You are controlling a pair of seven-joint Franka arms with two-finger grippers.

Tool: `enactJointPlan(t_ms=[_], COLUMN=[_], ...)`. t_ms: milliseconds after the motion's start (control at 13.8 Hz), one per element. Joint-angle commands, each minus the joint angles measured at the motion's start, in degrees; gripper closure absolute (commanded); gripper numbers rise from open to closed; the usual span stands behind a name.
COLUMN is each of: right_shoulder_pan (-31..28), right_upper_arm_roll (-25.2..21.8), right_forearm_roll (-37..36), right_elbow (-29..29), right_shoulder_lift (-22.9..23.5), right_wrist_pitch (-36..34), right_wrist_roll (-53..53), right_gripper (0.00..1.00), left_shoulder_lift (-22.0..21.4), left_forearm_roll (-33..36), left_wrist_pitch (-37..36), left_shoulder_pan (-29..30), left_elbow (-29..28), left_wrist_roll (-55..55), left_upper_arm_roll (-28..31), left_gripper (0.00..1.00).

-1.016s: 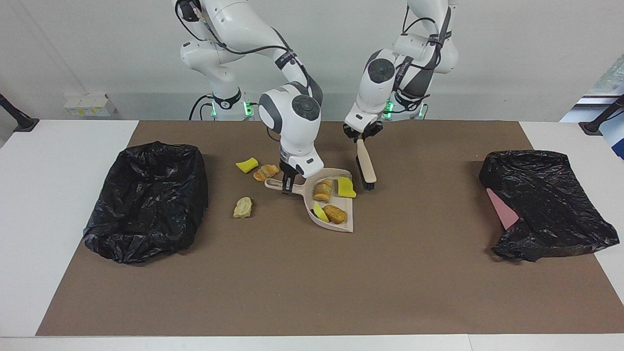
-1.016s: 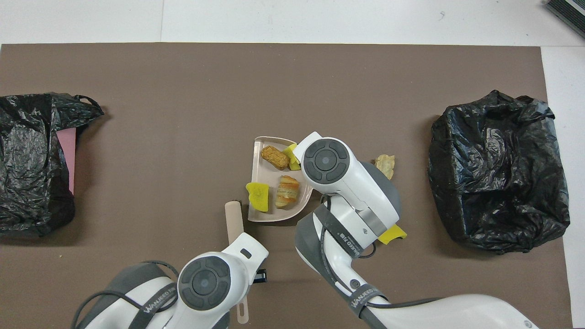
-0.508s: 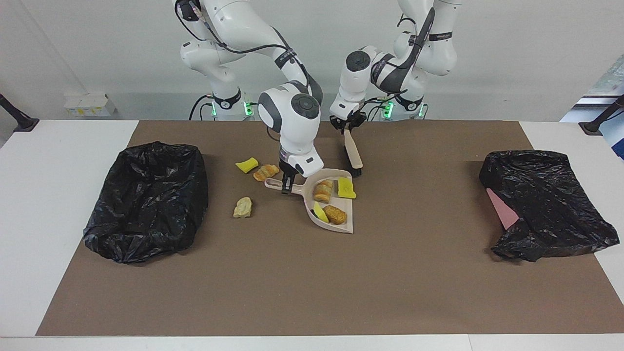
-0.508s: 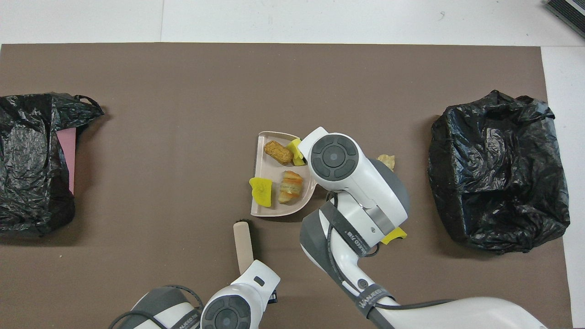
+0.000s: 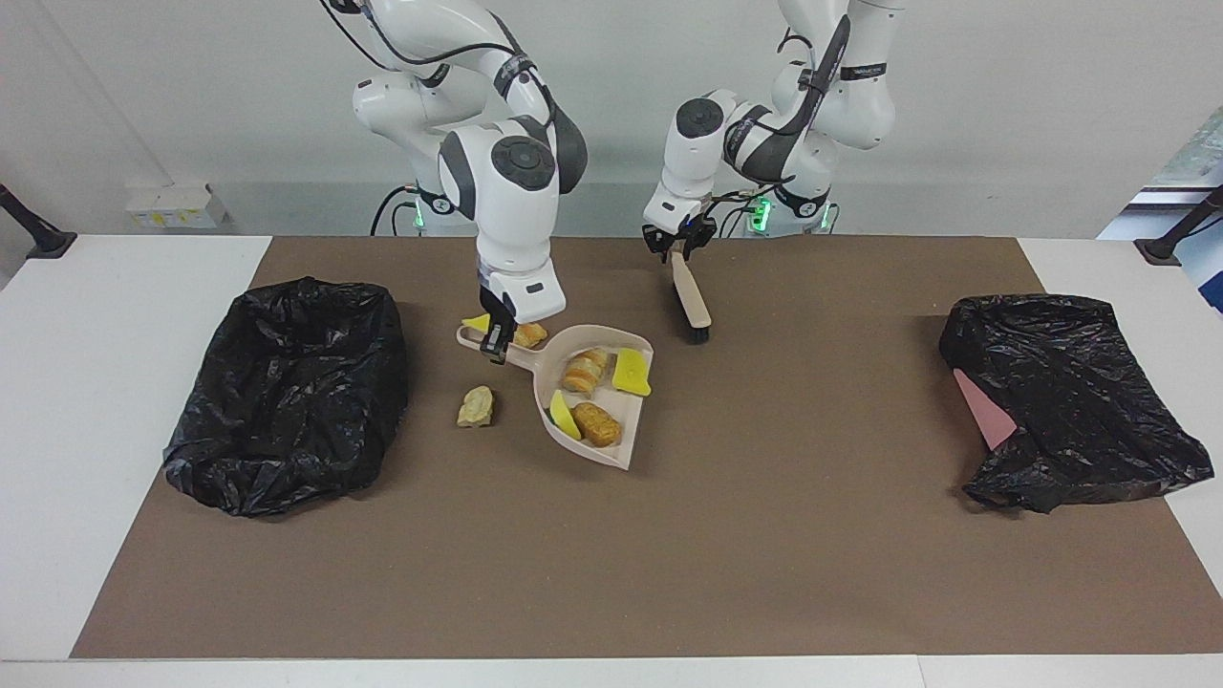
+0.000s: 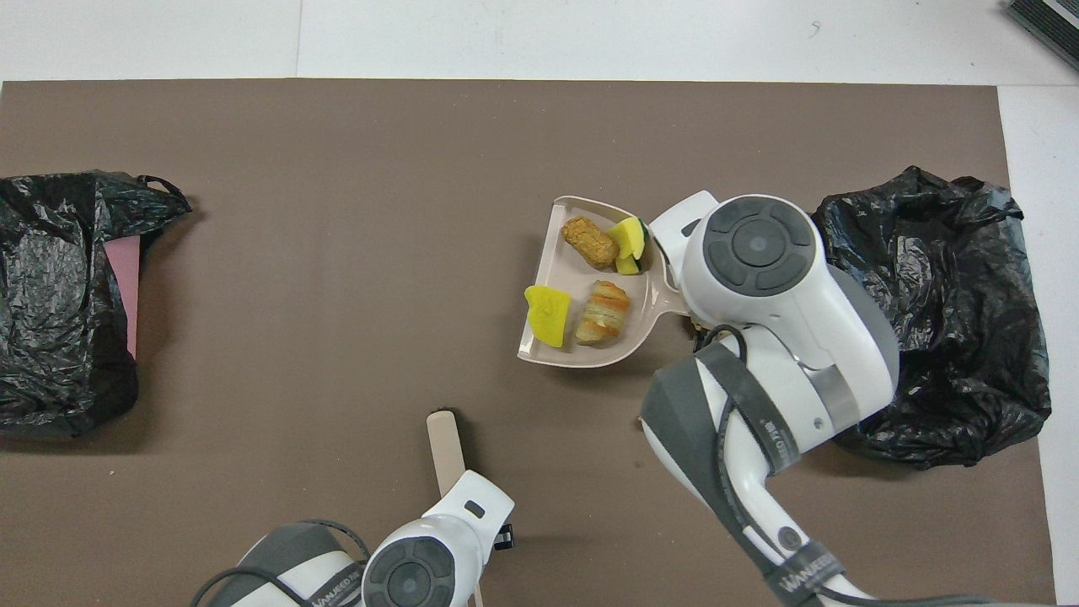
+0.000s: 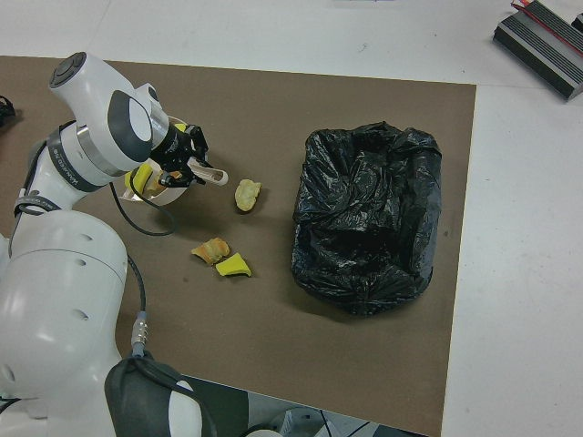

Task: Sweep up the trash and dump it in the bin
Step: 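Carry the loaded dustpan to the trash bag with the right gripper, then tip the dustpan into the bag with the right gripper while the left gripper withdraws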

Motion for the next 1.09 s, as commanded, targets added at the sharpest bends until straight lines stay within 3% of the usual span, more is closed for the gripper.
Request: enactJointPlan(t_ms=[0, 508, 798, 1016], right_shoulder_pan=[-4.4, -16.3, -28.3, -33.5], right_upper_arm_roll=[0.6, 0.1, -0.1, -0.2], right_forearm_roll=[0.6, 3.1, 6.7, 6.6], right_elbow=[-0.9, -1.8, -3.2, -3.5], right_shoulder_lift=[-5.6, -14.6, -15.5, -15.9], right_wrist_pitch=[-4.5, -14.6, -16.8, -17.5], right_wrist_roll=[-2.8, -3.5, -10.3, -11.6], right_gripper=[1.00, 1.00, 1.00, 1.00], left_shoulder_lift=[2.1, 10.2, 14.7, 16.3], left_forearm_roll=[-0.6, 0.2, 1.9, 3.9], left_wrist_pitch=[0.2, 0.4, 0.4, -1.4], left_shoulder_pan=[4.5, 21.7, 29.6, 33.5], left_elbow=[4.1, 16.3, 23.4, 28.3], left_wrist_roll=[1.3, 21.5, 34.3, 38.1], left_upper_arm_roll=[0.3, 0.3, 0.3, 0.4], left_gripper=[0.00, 0.00, 0.00, 0.00])
